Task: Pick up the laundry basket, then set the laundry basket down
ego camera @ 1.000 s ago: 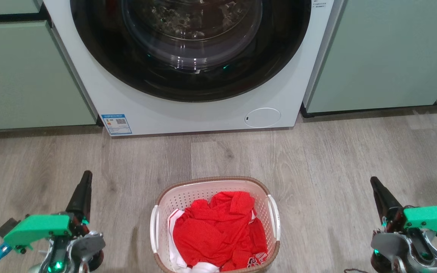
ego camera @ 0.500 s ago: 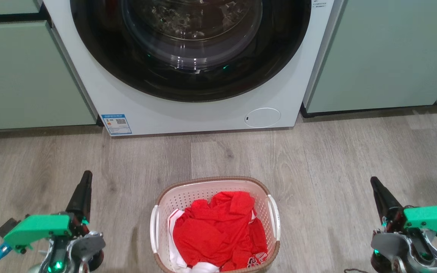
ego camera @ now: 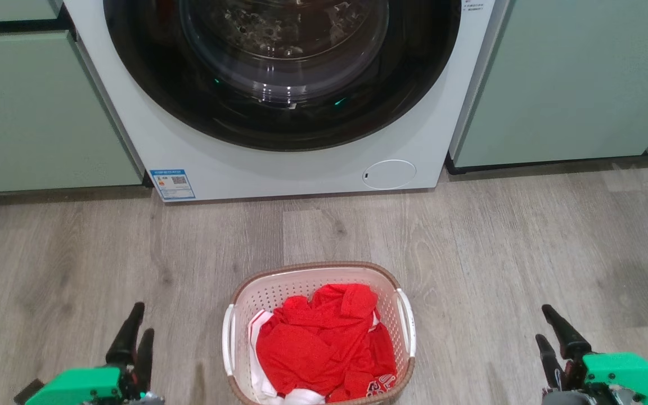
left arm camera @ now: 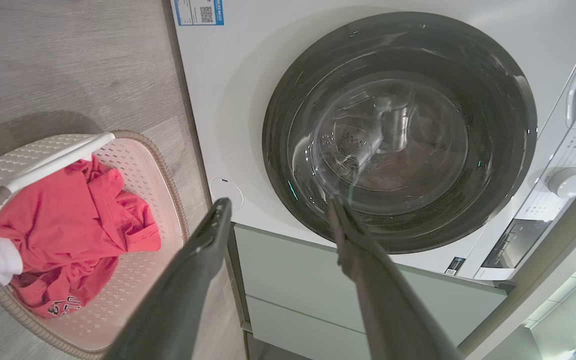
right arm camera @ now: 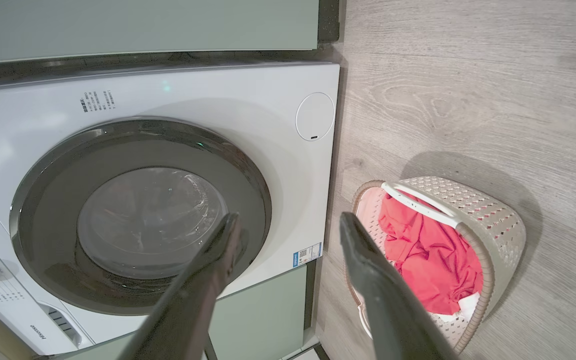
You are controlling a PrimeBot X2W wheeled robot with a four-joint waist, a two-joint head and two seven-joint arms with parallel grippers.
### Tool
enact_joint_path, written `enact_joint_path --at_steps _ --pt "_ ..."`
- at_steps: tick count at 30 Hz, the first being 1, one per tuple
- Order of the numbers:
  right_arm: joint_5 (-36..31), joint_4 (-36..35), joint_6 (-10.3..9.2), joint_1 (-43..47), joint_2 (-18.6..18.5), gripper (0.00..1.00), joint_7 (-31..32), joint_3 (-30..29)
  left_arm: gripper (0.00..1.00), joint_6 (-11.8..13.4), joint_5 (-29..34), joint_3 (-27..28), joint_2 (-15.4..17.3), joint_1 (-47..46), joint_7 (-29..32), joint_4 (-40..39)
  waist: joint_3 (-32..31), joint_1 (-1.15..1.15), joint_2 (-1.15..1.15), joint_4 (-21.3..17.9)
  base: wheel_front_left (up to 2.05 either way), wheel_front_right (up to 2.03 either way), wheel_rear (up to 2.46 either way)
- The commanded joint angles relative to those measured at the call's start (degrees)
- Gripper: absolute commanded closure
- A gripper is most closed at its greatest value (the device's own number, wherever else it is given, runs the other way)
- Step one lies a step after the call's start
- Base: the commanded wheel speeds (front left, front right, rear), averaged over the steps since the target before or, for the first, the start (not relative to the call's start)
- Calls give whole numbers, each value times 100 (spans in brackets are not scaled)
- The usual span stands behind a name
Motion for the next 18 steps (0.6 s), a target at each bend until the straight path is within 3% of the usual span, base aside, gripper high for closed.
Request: enact_joint_path --at_steps 1,18 --pt "-101 -227 3 -236 -48 0 -75 13 0 -4 111 14 33 -281 -76 -226 3 0 0 -1 0 0 0" --pt "-992 -564 8 -389 -64 0 -360 -28 0 16 909 197 51 -446 -361 -520 28 0 0 -23 0 0 0"
